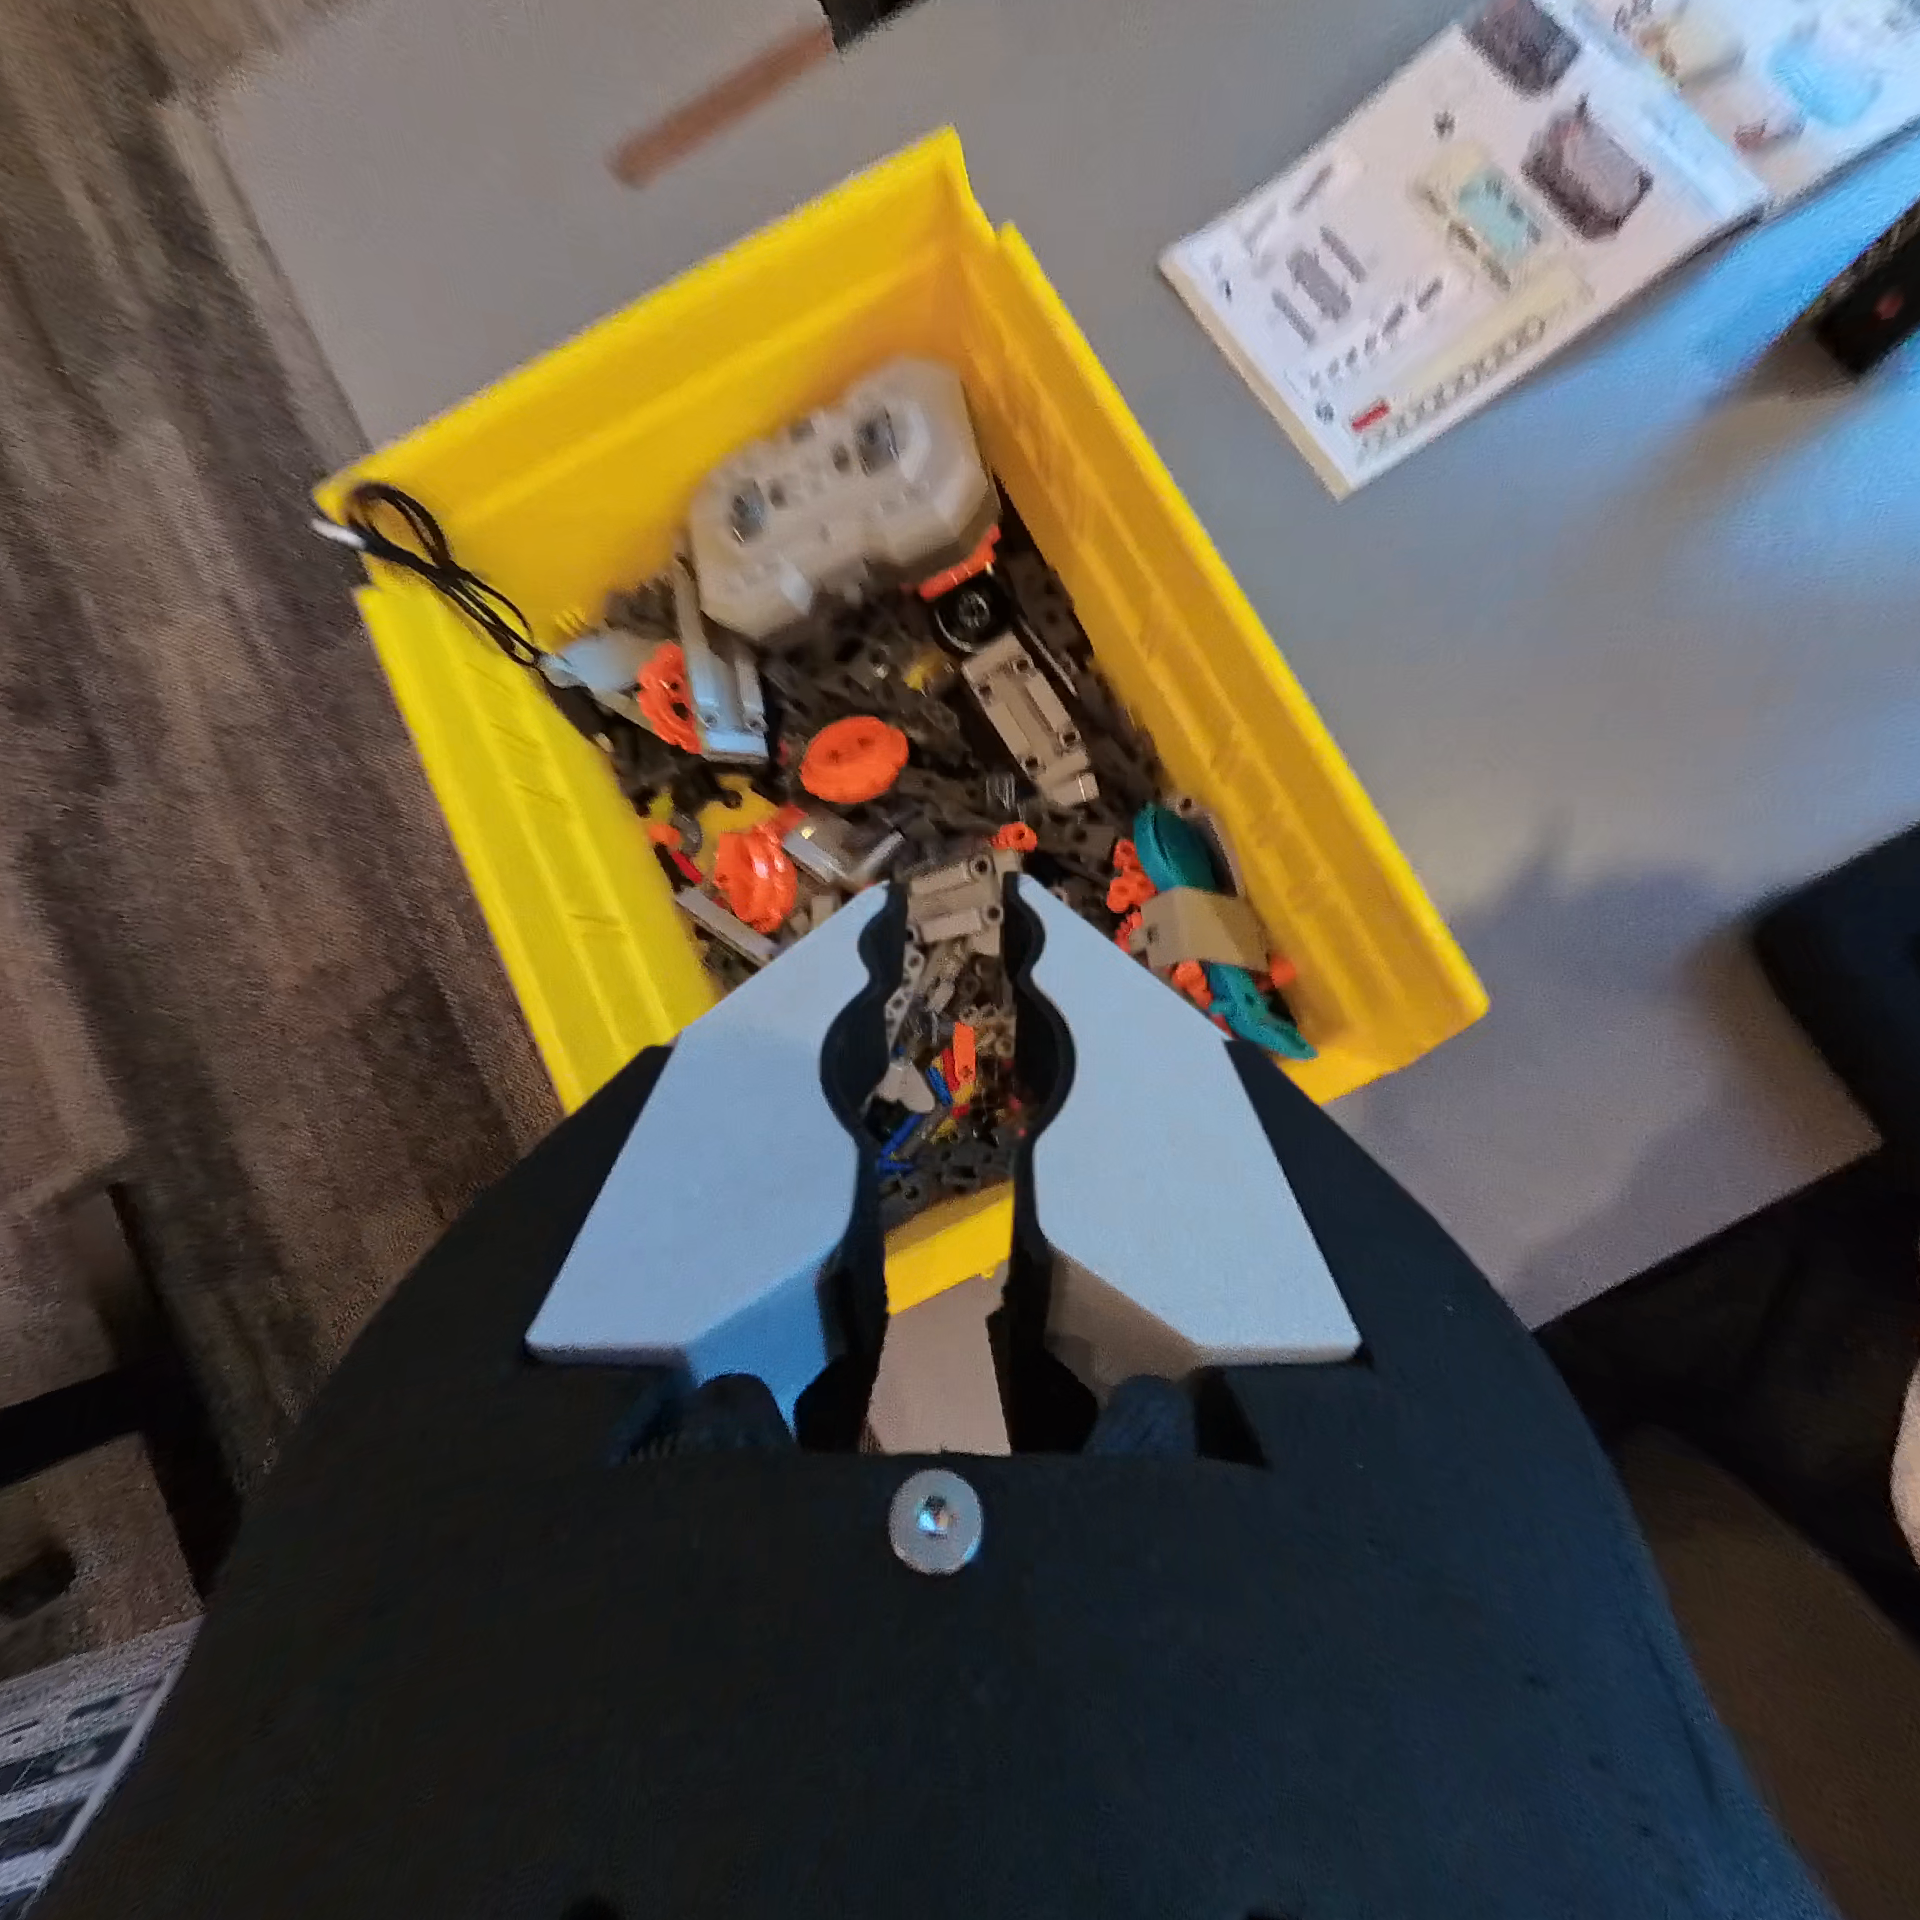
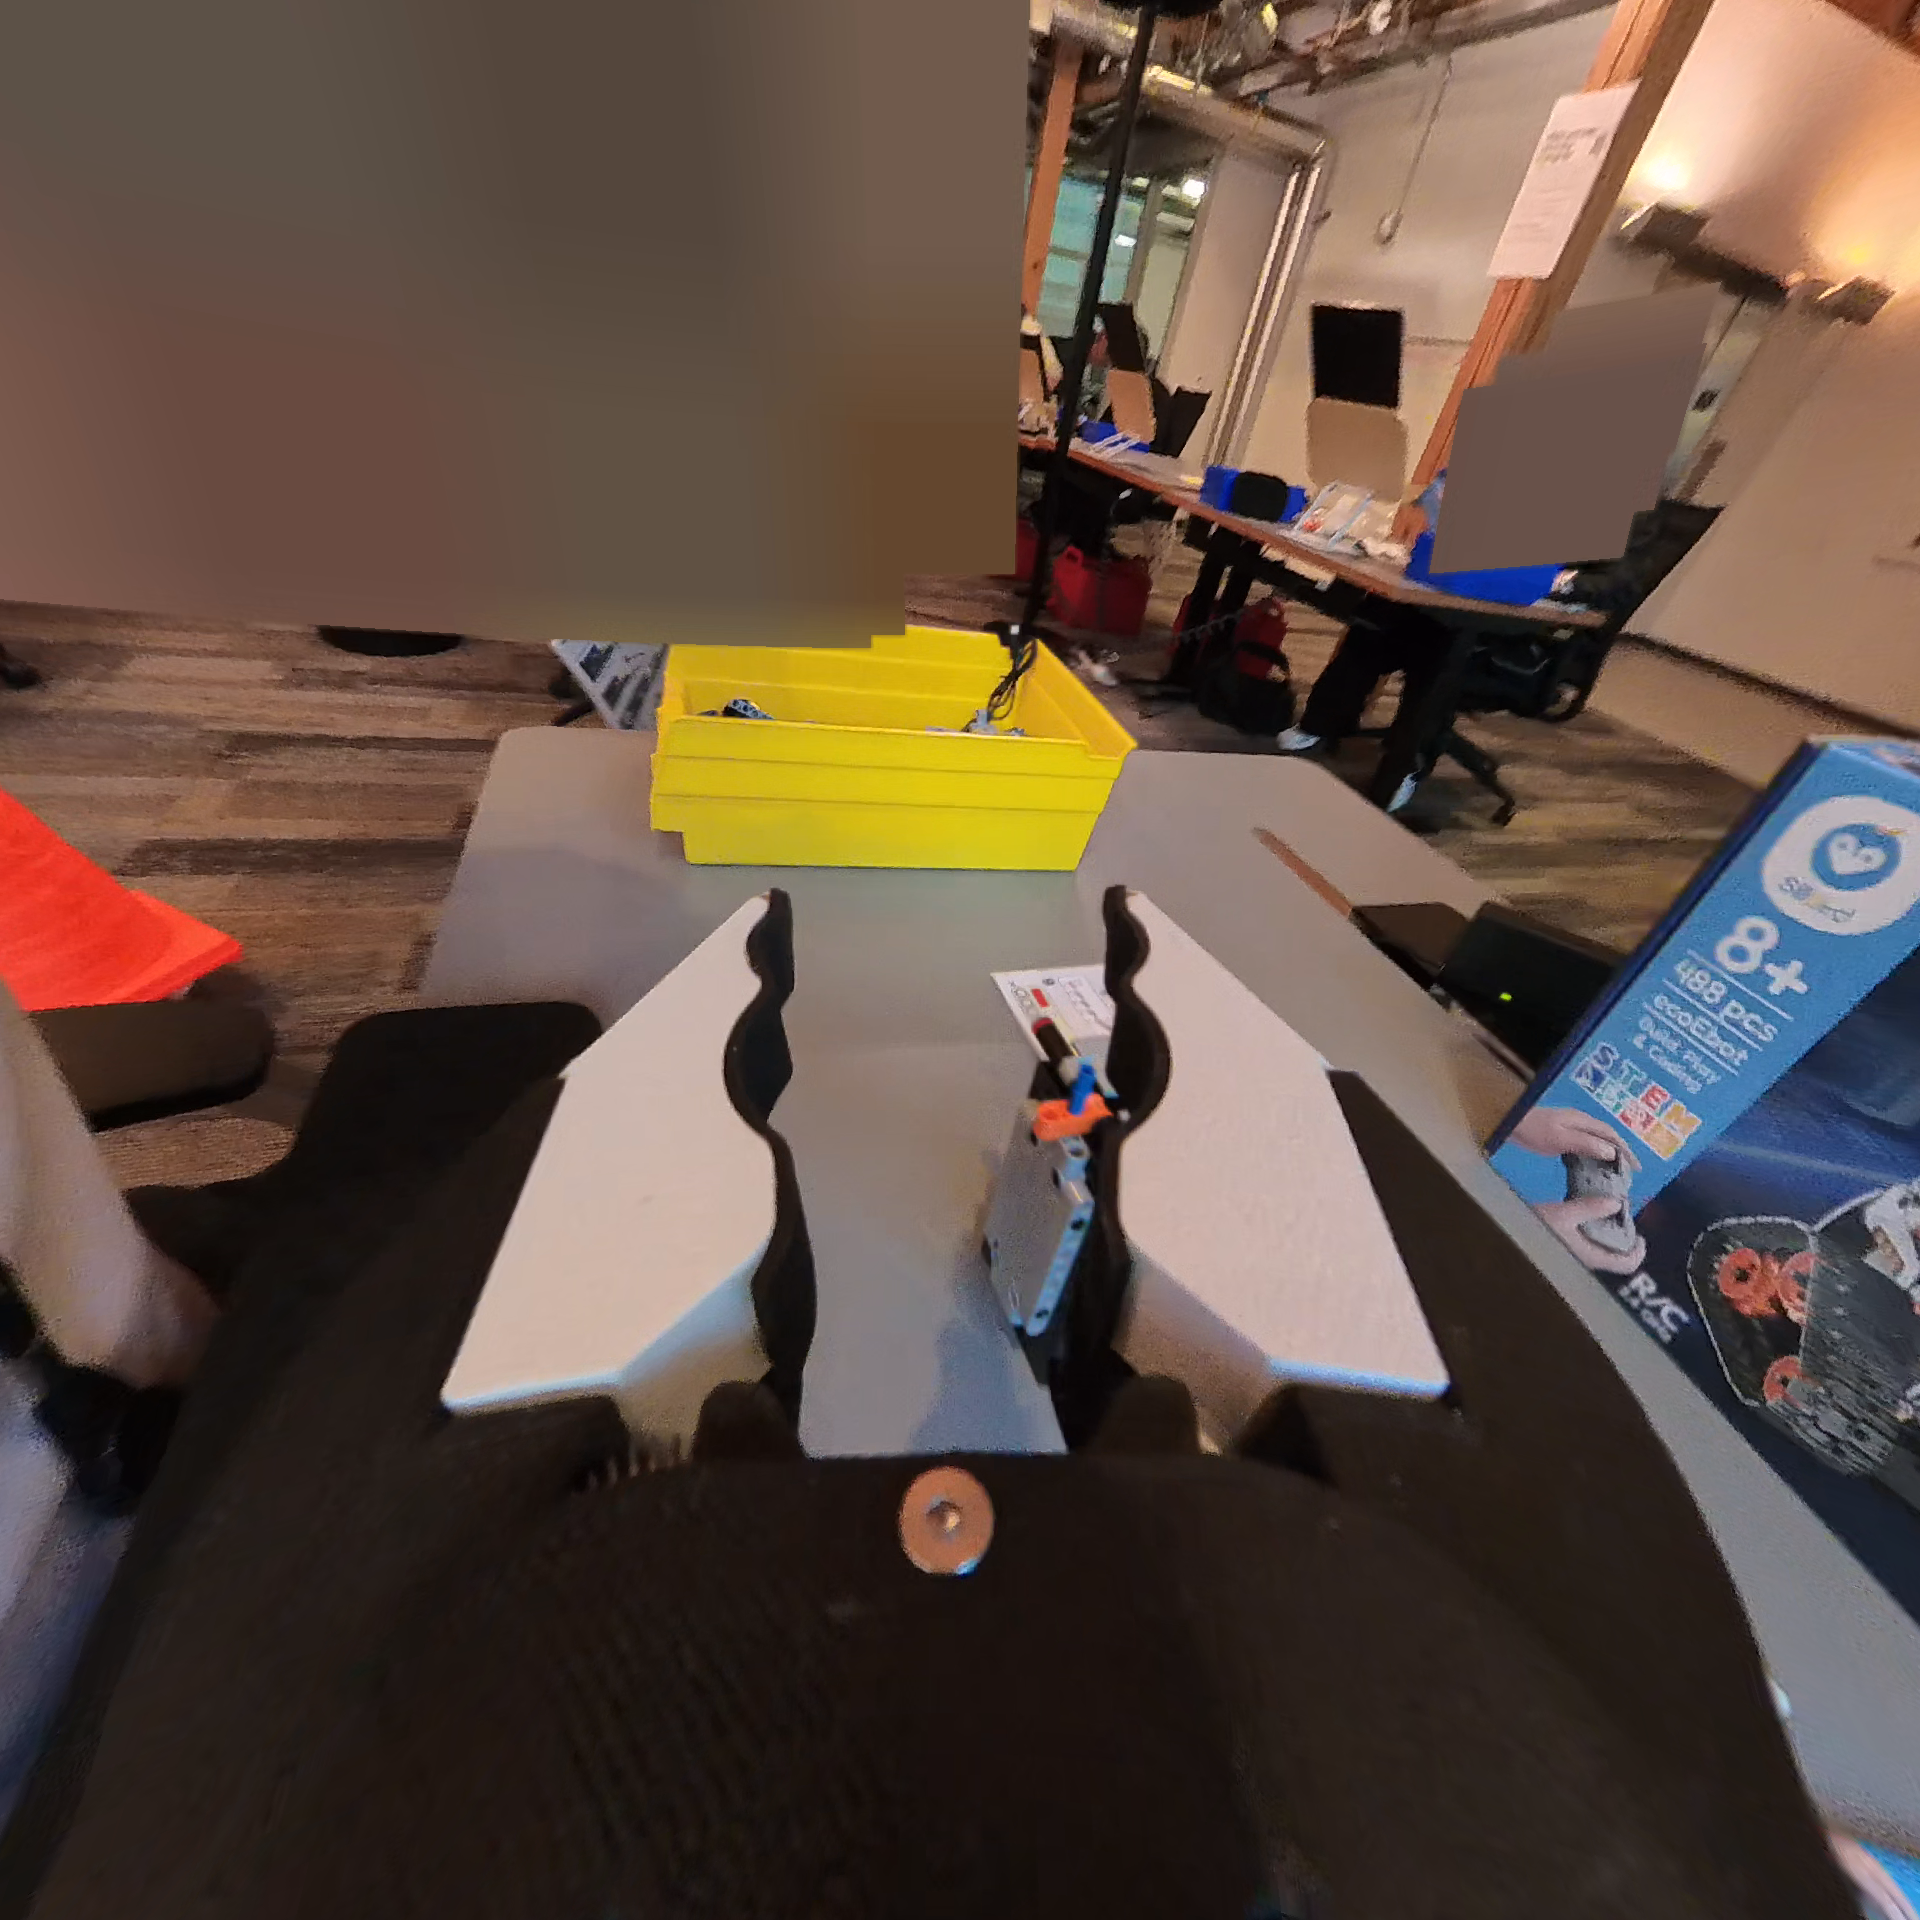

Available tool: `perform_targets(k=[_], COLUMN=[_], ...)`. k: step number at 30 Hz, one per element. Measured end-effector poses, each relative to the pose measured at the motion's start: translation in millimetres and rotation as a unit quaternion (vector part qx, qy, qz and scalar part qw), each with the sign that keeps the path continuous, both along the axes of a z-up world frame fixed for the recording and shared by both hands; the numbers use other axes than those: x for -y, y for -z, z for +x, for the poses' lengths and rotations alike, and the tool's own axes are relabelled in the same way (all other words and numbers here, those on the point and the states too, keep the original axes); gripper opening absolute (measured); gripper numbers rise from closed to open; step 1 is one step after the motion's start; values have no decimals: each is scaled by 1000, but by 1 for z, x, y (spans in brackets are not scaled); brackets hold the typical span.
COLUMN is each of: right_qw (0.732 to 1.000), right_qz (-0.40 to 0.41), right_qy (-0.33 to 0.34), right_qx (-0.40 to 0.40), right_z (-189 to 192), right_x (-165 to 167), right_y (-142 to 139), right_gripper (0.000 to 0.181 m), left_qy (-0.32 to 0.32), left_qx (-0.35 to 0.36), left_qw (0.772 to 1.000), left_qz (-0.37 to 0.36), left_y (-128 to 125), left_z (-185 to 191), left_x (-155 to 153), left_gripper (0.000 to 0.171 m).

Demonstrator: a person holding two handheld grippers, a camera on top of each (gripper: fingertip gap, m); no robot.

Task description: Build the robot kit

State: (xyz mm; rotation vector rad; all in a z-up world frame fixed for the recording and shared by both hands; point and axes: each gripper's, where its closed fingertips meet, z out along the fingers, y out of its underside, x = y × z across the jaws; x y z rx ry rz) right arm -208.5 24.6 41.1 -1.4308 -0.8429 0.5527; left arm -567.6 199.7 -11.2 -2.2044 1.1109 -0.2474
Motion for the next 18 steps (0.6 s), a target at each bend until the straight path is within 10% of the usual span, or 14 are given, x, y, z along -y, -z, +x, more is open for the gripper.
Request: perform_targets(k=[7, 18], right_qw=[997, 997], right_qz=[66, -45], right_qy=[33, -17], right_qx=[27, 61], right_z=[-62, -126], right_x=[1, -5], right_y=[30, 102], right_gripper=[48, 33], left_qy=[25, 36], left_qx=[-58, -87], left_qw=[997, 994], left_qz=[-53, -56], left_y=[66, 97], left_z=[-16, -20], left_x=[6, 0], left_gripper=[10, 10])
